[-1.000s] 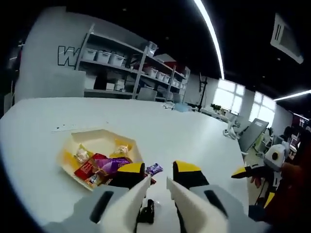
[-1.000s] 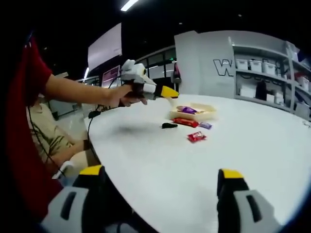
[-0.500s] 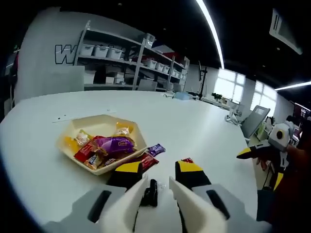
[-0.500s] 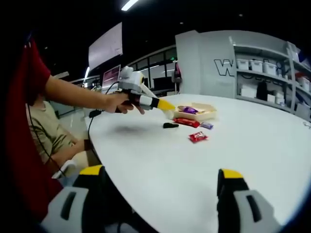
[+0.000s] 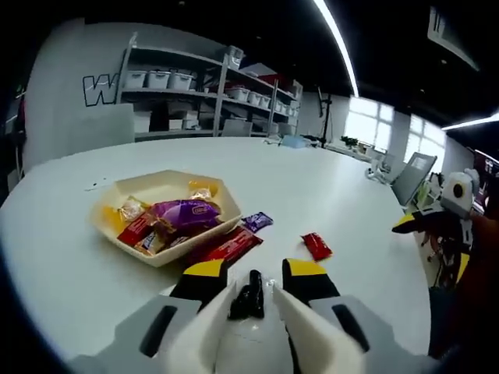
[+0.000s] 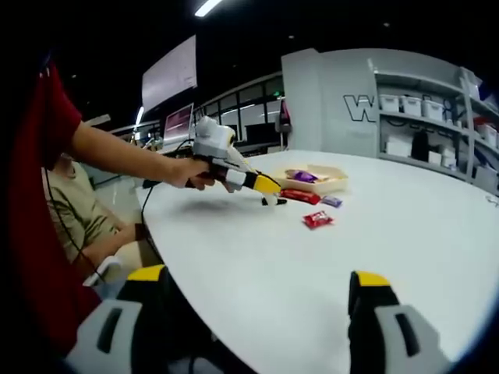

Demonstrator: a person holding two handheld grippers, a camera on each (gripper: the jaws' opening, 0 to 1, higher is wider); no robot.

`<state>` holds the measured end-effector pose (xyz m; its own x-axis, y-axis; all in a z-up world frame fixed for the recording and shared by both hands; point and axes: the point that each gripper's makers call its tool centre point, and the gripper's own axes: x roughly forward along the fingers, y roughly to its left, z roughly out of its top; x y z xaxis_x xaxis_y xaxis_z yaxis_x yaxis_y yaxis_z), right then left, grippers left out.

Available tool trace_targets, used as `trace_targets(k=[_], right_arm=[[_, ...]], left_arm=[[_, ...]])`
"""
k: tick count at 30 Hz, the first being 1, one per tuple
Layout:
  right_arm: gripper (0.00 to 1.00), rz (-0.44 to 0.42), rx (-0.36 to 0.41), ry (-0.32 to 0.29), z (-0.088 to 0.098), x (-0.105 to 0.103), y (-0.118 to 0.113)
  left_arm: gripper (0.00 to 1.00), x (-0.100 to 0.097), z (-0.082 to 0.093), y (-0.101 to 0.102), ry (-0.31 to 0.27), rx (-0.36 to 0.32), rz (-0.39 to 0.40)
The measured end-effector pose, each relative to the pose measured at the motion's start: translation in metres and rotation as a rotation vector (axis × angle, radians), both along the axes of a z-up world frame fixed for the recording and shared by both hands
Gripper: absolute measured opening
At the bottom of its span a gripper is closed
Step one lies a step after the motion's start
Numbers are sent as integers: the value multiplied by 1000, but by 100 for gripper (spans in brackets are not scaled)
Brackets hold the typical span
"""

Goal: Place the target food into the container with the food tongs after gripping and lifting it, then release it inside without dropping or visibly crushing the food.

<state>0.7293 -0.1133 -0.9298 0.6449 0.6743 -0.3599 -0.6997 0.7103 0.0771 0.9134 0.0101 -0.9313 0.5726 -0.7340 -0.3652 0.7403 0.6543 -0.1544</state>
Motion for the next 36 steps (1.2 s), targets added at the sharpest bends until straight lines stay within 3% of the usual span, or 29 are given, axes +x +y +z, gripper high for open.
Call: trace_targets(k=[3,9,14,17,22,28,36], right_arm=[[95,3,-4,2,-1,0,0],[95,5,-8,3,-2,0,0],[95,9,-9,-1,0,-1,2],[95,10,-8,-4,2,-1,2],[94,9,-10,-8,3,-1,2],[94,10,-15,-2,1,-2,2],[94,4,-13,0,0,0,0]], left_arm=[[24,-1,-1,0,16,-40,-7],[21,-3,-1,0,-45,-22,-10],[21,-6,0,-1,-14,-33,-8],[21,-10,0,-4,60,-71,4],[21,-19,4,-11,37,-56,-25],[21,-17,18,-16,21,-78,-30],[21,3,41,-15,-10,-100,-7]])
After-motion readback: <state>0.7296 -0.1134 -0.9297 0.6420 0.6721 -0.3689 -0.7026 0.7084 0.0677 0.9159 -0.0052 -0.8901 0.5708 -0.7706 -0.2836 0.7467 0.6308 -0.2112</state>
